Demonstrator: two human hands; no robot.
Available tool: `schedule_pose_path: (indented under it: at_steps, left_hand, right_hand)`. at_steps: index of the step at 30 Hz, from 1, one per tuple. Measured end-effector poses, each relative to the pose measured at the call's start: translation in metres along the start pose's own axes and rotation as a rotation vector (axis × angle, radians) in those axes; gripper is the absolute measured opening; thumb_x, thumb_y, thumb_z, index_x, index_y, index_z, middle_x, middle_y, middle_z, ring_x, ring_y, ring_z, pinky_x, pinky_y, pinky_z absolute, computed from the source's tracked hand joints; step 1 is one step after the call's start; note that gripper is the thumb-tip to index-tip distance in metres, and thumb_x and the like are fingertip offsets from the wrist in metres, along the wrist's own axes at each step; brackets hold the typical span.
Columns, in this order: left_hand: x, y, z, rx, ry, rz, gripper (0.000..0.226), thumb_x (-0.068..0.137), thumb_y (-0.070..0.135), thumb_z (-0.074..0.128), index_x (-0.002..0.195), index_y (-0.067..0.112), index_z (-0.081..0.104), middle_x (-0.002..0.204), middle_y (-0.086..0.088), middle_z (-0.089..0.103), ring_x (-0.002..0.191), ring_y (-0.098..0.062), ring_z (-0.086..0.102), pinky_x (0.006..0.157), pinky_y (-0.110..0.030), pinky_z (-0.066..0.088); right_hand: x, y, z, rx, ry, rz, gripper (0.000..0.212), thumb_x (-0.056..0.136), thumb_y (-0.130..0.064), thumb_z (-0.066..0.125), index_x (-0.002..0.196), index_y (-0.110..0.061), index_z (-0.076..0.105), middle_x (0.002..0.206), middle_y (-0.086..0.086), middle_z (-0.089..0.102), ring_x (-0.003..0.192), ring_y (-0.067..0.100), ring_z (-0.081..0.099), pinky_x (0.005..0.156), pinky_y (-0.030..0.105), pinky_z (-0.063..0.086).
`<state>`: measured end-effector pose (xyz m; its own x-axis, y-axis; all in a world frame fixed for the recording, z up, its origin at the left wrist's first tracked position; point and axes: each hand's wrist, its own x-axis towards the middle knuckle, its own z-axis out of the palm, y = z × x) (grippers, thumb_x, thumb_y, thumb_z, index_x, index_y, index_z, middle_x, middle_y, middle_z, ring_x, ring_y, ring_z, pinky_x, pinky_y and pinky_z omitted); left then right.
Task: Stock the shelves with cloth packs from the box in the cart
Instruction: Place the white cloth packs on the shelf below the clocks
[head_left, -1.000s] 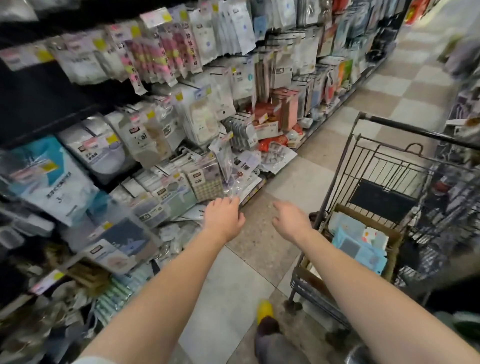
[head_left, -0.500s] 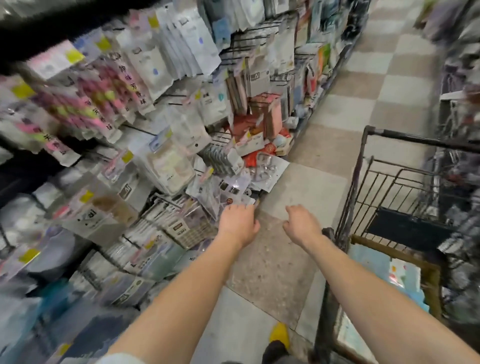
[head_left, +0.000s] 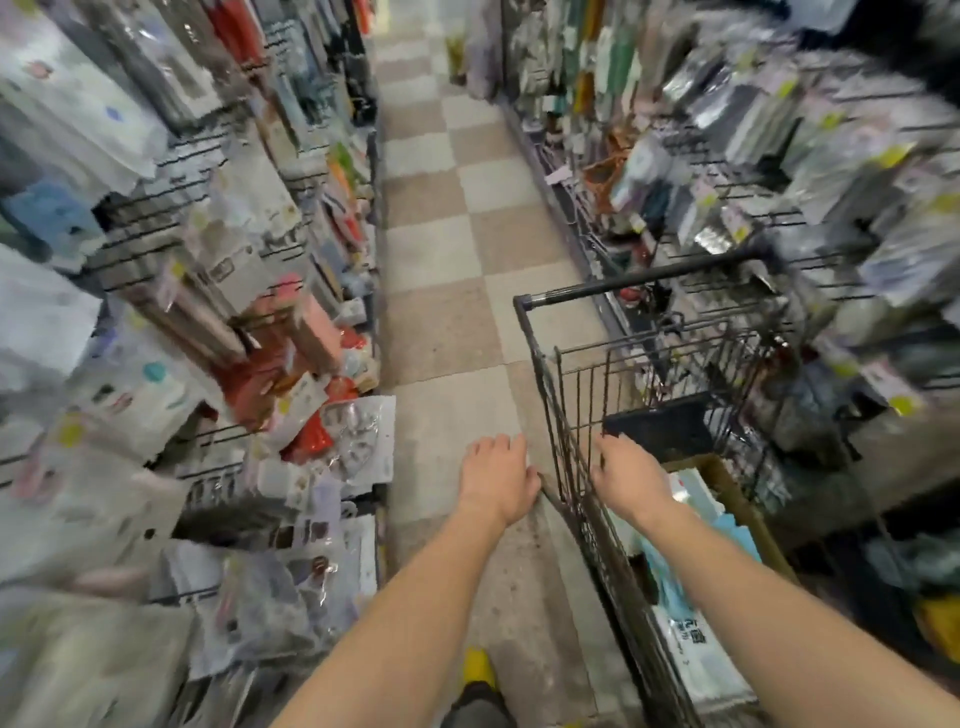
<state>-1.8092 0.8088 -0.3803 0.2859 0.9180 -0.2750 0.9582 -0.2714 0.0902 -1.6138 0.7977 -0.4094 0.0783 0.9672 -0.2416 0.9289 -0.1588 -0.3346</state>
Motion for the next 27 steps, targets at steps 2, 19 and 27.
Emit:
schedule_pose_path:
  at_steps: [2,19,27]
  left_hand:
    - [0.022,0.018,0.0,0.019,-0.012,0.144,0.041,0.102,0.039,0.044,0.133,0.015,0.054,0.133,-0.013,0.061,0.124,-0.036,0.054,0.106,-0.045,0.039]
    - [0.106,0.219,0.081,0.448,-0.322,0.854,0.06,0.102,0.047,0.042,0.153,0.016,0.037,0.15,-0.013,0.049,0.132,-0.036,0.05,0.108,-0.046,0.039]
    - [0.099,0.288,0.123,0.532,-0.504,0.972,0.05,0.105,0.047,0.039,0.142,0.016,0.043,0.143,-0.014,0.053,0.129,-0.033,0.051,0.109,-0.047,0.042]
  right_hand:
    - [-0.007,0.02,-0.008,-0.02,0.012,0.125,0.042,0.096,-0.022,0.054,0.136,-0.011,0.06,0.135,0.009,0.063,0.133,0.028,0.053,0.111,0.038,0.042]
    - [-0.121,0.197,0.043,0.232,-0.02,0.967,0.039,0.095,-0.021,0.054,0.131,-0.01,0.058,0.127,0.013,0.063,0.119,0.029,0.059,0.094,0.036,0.05]
    - [-0.141,0.242,0.082,0.454,0.001,1.205,0.035,0.095,-0.022,0.055,0.128,-0.013,0.059,0.118,0.011,0.066,0.104,0.027,0.066,0.081,0.035,0.054]
